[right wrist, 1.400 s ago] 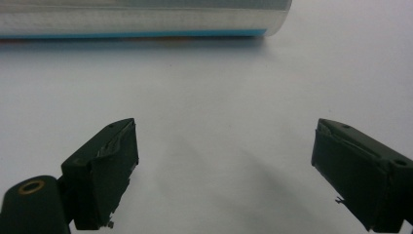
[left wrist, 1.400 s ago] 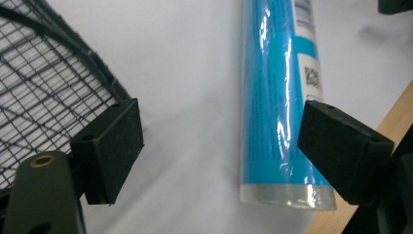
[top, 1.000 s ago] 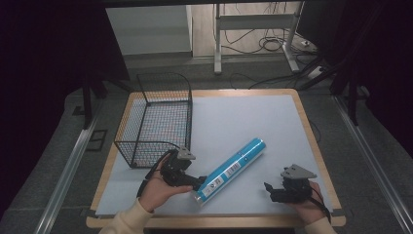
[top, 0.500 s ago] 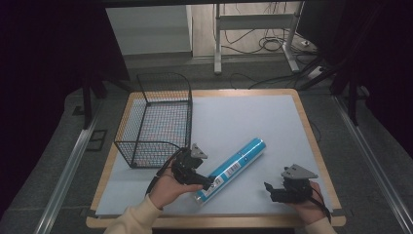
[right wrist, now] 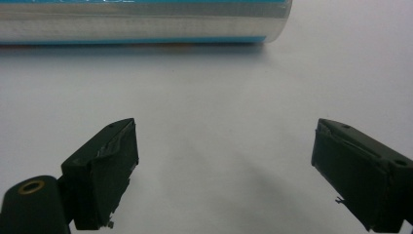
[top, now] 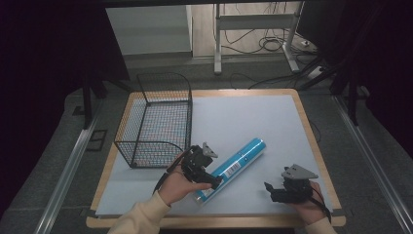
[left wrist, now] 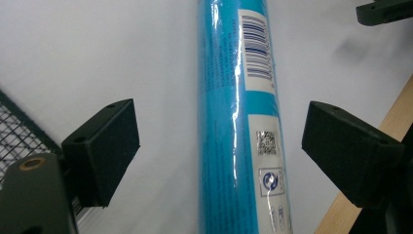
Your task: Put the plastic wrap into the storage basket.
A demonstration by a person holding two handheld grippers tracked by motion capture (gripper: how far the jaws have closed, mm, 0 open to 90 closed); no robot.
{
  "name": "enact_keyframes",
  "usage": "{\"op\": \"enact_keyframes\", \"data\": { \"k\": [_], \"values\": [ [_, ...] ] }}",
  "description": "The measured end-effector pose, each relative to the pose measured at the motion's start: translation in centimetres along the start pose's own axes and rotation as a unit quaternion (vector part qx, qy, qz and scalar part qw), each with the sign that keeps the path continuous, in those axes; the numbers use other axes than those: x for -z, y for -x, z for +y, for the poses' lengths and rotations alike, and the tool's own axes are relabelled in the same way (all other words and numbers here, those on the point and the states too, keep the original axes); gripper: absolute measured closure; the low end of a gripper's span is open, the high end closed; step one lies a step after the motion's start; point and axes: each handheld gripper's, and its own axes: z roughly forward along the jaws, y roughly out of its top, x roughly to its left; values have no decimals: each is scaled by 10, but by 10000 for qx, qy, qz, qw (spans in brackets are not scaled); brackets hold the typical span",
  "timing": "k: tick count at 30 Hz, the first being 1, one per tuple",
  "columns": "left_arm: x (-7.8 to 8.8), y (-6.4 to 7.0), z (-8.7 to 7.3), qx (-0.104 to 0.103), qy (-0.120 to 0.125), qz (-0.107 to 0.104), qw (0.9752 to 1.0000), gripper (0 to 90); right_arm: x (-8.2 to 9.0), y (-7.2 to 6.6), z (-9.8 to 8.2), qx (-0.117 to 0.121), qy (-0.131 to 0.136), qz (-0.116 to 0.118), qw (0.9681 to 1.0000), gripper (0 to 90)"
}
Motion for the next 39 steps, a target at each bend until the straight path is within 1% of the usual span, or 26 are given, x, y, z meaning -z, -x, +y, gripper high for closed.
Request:
{"op": "enact_keyframes", "data": {
  "k": [3, 5, 12, 15, 18, 21, 24, 25, 28, 29, 34, 36, 39],
  "values": [
    [-3, 2, 3, -21, -30, -23, 10000, 136, 0, 0, 0, 12, 7, 0, 10000, 101],
    [-5, 4, 5, -34, 15, -30, 10000, 137, 0, 0, 0, 13, -1, 6, 10000, 101],
    [-11, 8, 13, -79, -41, -66, 9999, 144, 0, 0, 0, 18, 7, 0, 10000, 101],
    [-18, 12, 19, -125, -136, -90, 9998, 143, 0, 0, 0, 14, 1, 8, 10000, 101],
    [-22, 13, 22, -121, -174, -111, 9997, 144, 0, 0, 0, 9, -3, 3, 10000, 101],
    [-30, 17, 27, -168, -281, -108, 9994, 144, 0, 1, 0, 4, -19, 2, 10000, 101],
    [-33, 18, 28, -180, -317, -108, 9993, 144, 0, 1, 0, -1, -8, -5, 10000, 101],
    [-37, 19, 30, -207, -379, -100, 9990, 144, 0, 1, 0, -2, 0, -7, 10000, 101],
    [-41, 20, 31, -206, -416, -100, 9989, 143, 1, 1, 0, 6, -1, 3, 10000, 101],
    [-42, 19, 32, -231, -475, -91, 9986, 143, 1, 1, 0, 13, -1, 3, 10000, 101],
    [-52, 21, 34, -221, -565, -90, 9981, 141, 0, 0, 0, 28, -3, 2, 10000, 101],
    [-54, 21, 35, -274, -654, -93, 9974, 140, 0, 0, 0, 33, -6, 4, 10000, 101],
    [-58, 21, 37, -281, -701, -108, 9971, 139, 0, 0, 0, 33, -12, 5, 10000, 101]
  ]
}}
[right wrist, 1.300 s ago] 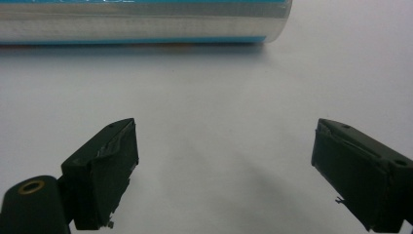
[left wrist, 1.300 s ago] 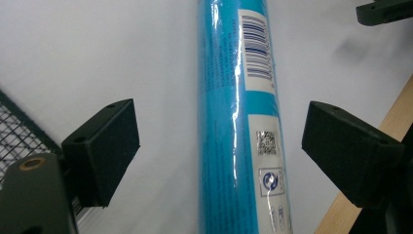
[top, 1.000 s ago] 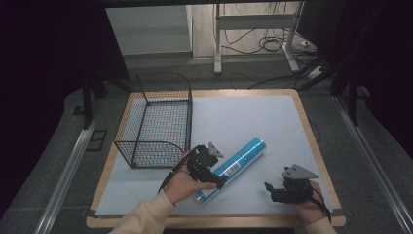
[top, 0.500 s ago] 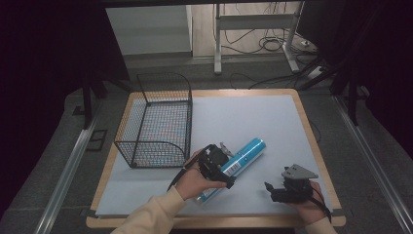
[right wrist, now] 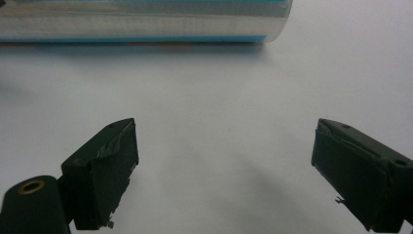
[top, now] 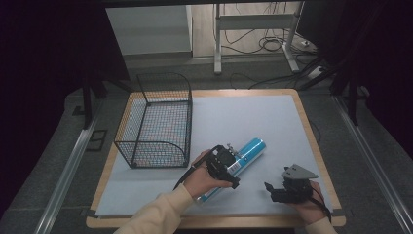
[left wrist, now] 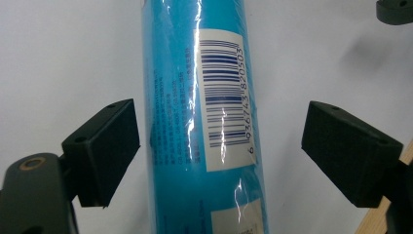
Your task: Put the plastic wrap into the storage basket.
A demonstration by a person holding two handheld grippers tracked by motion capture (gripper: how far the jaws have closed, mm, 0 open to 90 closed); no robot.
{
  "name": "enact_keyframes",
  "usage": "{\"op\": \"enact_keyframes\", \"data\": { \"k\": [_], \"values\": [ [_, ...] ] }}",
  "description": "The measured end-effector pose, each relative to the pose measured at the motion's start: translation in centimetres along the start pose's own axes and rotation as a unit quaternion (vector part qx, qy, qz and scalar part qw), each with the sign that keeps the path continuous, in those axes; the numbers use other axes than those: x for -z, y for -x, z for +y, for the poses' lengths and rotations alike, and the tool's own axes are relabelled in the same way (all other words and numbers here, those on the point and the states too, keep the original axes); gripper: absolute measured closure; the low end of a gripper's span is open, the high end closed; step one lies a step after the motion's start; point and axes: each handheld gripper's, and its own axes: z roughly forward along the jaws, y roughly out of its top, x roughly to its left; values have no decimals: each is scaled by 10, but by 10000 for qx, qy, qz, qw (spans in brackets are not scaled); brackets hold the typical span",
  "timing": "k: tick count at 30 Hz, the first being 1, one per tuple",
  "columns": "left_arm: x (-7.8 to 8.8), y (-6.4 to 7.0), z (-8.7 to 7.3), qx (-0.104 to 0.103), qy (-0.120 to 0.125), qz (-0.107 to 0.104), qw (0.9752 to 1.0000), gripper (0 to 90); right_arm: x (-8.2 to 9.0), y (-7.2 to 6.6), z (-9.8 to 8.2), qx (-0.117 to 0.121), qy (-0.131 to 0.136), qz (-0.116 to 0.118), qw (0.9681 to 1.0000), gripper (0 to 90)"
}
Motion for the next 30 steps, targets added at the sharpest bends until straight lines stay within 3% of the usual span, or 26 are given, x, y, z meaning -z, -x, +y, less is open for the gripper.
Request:
{"op": "enact_keyframes", "data": {
  "k": [11, 17, 22, 28, 30],
  "values": [
    [-14, -2, 10, 18, -231, -15, 9997, 138, 0, 0, 0, 9, -9, 6, 10000, 101],
    [-23, -3, 17, 132, -281, -23, 9995, 141, 0, 0, 0, 10, -13, 9, 10000, 101],
    [-32, -7, 23, 174, -464, -52, 9988, 150, 0, 0, 0, 6, -14, 11, 10000, 101],
    [-37, -9, 25, 209, -577, -13, 9981, 199, 0, 1, 0, -3, -8, 12, 10000, 101],
    [-38, -10, 25, 207, -644, 1, 9977, 257, 0, 1, 0, 1, -8, 10, 10000, 101]
  ]
}}
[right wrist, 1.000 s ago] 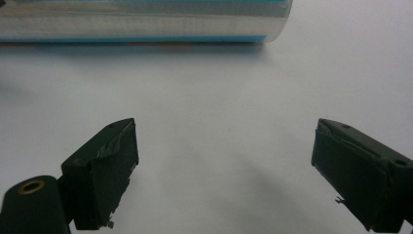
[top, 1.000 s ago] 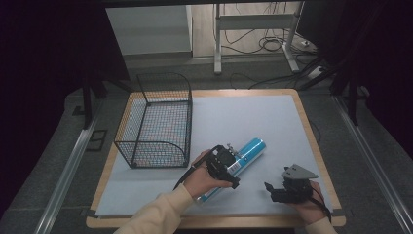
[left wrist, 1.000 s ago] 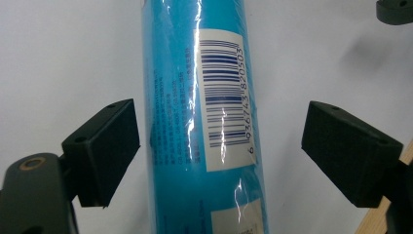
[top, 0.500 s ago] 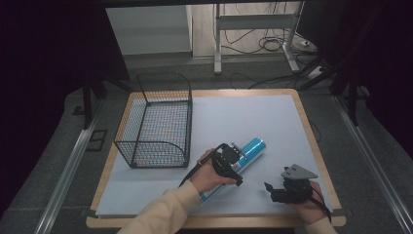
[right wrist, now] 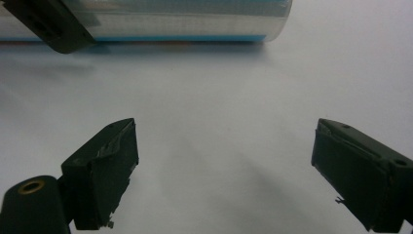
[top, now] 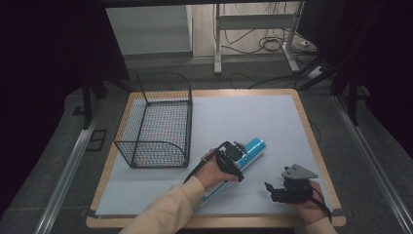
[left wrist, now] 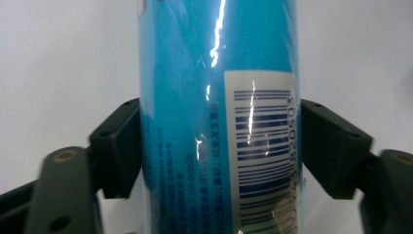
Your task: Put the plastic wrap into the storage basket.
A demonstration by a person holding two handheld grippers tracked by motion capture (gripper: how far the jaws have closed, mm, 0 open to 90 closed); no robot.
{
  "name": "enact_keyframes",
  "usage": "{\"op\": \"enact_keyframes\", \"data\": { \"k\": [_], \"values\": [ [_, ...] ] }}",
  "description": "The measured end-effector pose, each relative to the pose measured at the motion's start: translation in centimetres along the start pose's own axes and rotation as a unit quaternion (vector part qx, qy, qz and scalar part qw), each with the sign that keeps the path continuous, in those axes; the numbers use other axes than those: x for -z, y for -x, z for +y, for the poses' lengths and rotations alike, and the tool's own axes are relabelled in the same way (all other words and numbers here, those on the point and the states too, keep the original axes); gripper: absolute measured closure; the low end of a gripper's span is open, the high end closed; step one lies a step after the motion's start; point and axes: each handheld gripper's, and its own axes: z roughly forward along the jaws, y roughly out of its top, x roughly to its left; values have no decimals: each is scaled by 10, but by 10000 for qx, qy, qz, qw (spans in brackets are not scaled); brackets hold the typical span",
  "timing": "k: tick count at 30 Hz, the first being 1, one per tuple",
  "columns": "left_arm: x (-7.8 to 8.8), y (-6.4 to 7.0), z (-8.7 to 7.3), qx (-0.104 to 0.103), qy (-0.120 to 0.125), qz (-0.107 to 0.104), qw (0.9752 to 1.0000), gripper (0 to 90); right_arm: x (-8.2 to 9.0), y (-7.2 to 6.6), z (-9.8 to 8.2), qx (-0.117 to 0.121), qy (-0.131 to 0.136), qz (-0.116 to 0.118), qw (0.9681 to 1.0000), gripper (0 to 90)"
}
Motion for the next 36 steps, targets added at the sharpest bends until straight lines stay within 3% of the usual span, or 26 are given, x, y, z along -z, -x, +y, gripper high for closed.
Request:
{"op": "enact_keyframes", "data": {
  "k": [4, 16, 24, 36],
  "values": [
    [-2, -2, 1, 30, -85, 29, 10000, 311, 0, 0, 0, 3, 5, -6, 10000, 101],
    [3, -5, 5, -25, -319, -65, 9995, 318, 1, 2, 0, -21, 5, -17, 10000, 101],
    [21, -9, 6, -87, -164, -63, 9998, 318, 2, 2, 1, 0, 87, -68, 9999, 104],
    [31, -13, 1, -122, -56, -62, 9999, 318, 2, 2, 0, -6, 88, -99, 9999, 104]
  ]
}}
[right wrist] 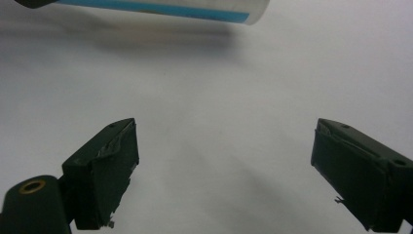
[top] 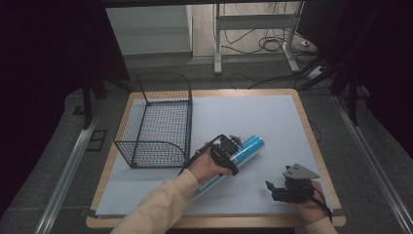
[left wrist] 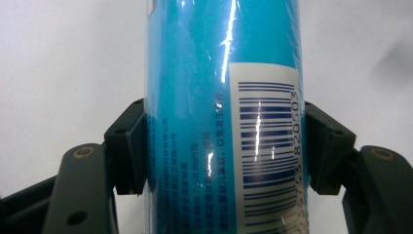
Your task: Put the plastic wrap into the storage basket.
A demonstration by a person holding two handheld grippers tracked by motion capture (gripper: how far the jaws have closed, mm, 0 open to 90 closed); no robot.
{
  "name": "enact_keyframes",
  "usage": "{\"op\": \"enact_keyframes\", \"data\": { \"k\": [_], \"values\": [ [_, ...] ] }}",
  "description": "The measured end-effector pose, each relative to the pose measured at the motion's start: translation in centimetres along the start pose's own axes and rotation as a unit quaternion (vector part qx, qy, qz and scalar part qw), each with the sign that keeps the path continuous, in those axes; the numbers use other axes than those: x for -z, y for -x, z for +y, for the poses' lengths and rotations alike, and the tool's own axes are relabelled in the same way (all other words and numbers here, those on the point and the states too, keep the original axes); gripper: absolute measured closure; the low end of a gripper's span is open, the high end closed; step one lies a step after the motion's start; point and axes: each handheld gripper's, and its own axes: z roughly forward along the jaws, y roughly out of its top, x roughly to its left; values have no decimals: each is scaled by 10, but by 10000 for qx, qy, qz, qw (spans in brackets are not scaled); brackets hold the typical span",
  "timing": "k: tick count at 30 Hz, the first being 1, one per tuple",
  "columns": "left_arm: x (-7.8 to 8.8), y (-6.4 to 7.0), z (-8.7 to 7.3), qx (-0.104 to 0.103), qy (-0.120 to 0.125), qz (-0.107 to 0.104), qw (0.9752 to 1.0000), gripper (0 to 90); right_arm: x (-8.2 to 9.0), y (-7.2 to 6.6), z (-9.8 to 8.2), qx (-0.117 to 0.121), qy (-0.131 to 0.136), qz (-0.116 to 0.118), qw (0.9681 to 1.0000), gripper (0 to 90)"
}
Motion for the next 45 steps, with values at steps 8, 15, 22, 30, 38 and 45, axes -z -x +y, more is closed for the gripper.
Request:
{"op": "enact_keyframes", "data": {
  "k": [8, 15, 22, 30, 38, 45],
  "values": [
    [5, -1, -4, -44, 87, 7, 10000, 319, 0, 0, 0, 1, 10, -22, 10000, 104],
    [13, -5, -6, 25, 207, -9, 9998, 319, 0, 0, 0, 0, 2, -33, 10000, 104],
    [24, -6, -8, 12, 406, 84, 9991, 319, -1, 0, -1, 4, -14, -30, 10000, 104],
    [35, -12, -8, 73, 515, 134, 9986, 319, 0, 0, -1, 6, -7, -37, 10000, 104],
    [48, -14, -10, 123, 700, 198, 9973, 319, -1, 0, -1, 12, -25, -35, 10000, 104],
    [56, -19, -11, 236, 878, 224, 9956, 319, -1, 0, -1, 9, -34, -32, 10000, 104]
  ]
}}
